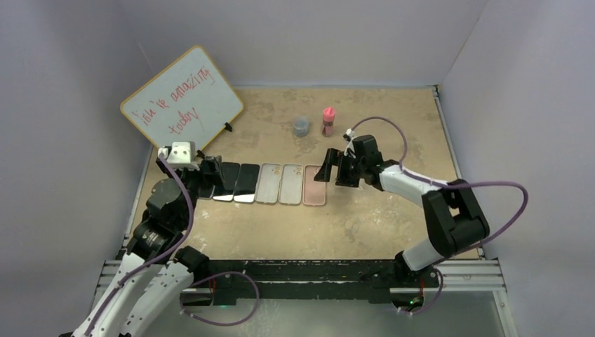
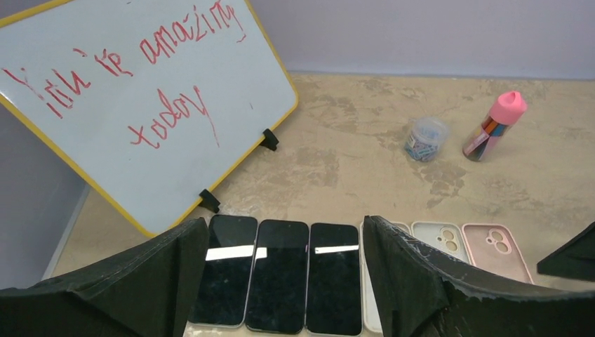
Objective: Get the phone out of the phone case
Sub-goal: Place the phone case at the center of the board, then reset both arms
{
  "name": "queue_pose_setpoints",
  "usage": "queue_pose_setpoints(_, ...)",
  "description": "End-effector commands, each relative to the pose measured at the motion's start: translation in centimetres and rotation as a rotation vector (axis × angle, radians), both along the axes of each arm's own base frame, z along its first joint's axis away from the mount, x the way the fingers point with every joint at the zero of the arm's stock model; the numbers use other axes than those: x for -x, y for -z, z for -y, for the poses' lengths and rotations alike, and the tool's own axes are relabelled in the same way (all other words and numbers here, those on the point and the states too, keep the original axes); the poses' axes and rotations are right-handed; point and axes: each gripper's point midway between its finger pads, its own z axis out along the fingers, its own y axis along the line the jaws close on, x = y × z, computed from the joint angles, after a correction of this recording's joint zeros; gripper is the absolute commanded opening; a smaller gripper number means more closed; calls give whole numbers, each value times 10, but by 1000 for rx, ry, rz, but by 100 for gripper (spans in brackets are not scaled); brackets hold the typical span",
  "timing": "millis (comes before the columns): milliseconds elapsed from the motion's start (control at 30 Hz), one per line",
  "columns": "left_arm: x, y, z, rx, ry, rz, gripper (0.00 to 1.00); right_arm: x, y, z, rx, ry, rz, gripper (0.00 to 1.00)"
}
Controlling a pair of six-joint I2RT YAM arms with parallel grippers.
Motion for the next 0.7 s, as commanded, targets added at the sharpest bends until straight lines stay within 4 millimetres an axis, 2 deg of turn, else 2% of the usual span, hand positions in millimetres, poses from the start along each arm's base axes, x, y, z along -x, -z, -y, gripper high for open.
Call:
queue_pose_setpoints(0,18,-42,-14,10,-19,55,85,-1,-32,29,122,46,132,99)
queue_pose_setpoints(100,36,-67,-30,-4,-52,93,89,-5,-78,49,153,118,289,99)
queue_pose_setpoints(200,56,-88,-48,1,-91,136,91,-11,-147,82,178,283,524,99)
queue_pose_setpoints(267,73,-102,-60,18,-109,176,92,5,-195,99,149,324,694,99)
queue_pose_setpoints(333,87,-112,-70,29,-125,204,93,22,-225,118,150,380,806,99)
queue_pose_setpoints(400,100,-122,-79,41,-139,233,94,41,-243,135,149,426,847,99)
queue_pose_setpoints(533,123,-140,-97,66,-179,280,95,70,-263,165,202,492,912,99)
queue_pose_setpoints(667,137,-139,-110,89,-217,304,96,87,-274,182,216,538,964,99)
